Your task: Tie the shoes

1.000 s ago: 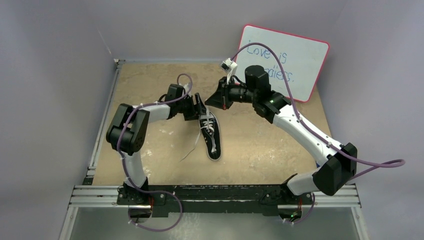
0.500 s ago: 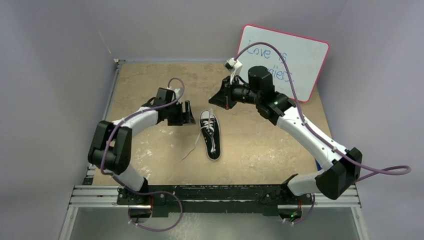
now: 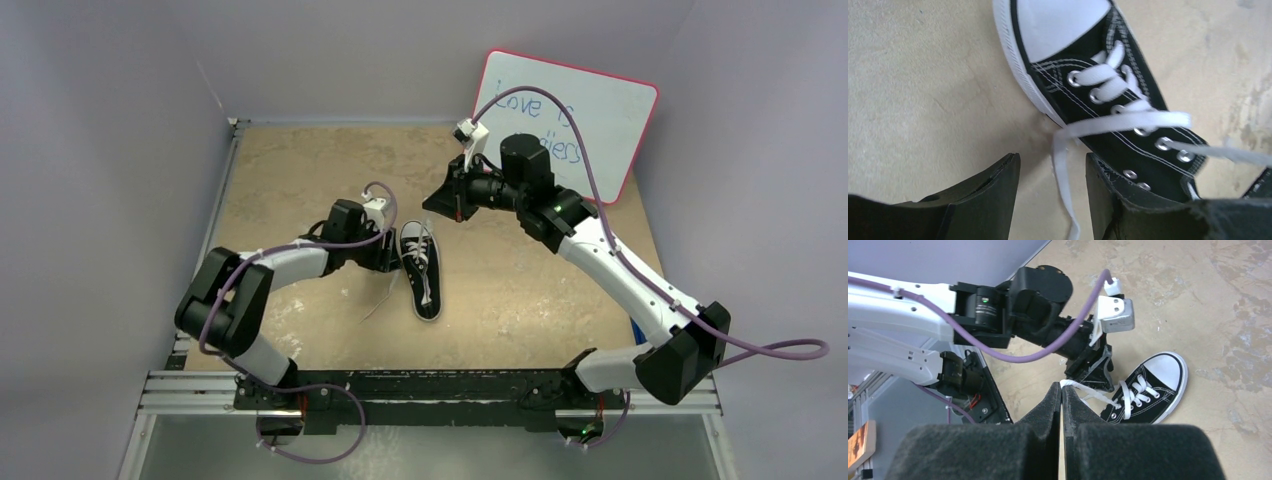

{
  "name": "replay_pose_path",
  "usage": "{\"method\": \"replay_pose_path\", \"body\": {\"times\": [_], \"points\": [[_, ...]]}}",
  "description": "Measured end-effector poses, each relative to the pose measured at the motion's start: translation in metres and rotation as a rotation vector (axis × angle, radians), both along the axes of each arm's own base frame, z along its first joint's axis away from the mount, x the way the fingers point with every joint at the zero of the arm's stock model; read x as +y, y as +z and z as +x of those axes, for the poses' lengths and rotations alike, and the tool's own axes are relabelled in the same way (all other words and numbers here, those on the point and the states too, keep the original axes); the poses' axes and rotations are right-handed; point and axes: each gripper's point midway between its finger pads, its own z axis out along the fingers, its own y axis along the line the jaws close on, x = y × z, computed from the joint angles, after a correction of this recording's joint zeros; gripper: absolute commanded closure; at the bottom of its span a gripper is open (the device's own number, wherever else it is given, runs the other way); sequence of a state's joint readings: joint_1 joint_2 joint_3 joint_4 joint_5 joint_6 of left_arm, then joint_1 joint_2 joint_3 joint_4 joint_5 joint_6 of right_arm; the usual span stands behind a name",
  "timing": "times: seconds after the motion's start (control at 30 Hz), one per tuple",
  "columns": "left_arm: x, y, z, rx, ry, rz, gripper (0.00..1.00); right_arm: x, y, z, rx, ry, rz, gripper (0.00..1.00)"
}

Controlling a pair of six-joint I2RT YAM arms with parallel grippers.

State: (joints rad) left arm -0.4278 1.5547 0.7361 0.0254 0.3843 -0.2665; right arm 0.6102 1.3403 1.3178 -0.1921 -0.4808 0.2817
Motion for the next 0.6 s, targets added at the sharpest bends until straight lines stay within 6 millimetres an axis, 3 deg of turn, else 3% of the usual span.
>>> {"method": "replay_pose_path", "body": {"times": [0.1, 0.23, 0.5, 0.6], "points": [[-0.002, -0.015, 0.007, 0.007, 0.001, 0.022, 0.50, 0.000, -0.001, 0.000, -0.003, 0.002, -0.004, 1.00], [-0.009, -0.013, 0.014, -0.045, -0.011, 0.032, 0.55, -0.001, -0.001, 0.000, -0.007, 0.004, -0.008, 1.00], [-0.015, -0.016, 0.019, -0.080, -0.023, 0.027, 0.99, -0.001, -0.001, 0.000, -0.010, 0.004, -0.008, 1.00], [-0.012, -0.017, 0.014, -0.088, -0.035, 0.040, 1.00, -0.002, 0.000, -0.002, -0.010, 0.003, -0.009, 1.00]]}}
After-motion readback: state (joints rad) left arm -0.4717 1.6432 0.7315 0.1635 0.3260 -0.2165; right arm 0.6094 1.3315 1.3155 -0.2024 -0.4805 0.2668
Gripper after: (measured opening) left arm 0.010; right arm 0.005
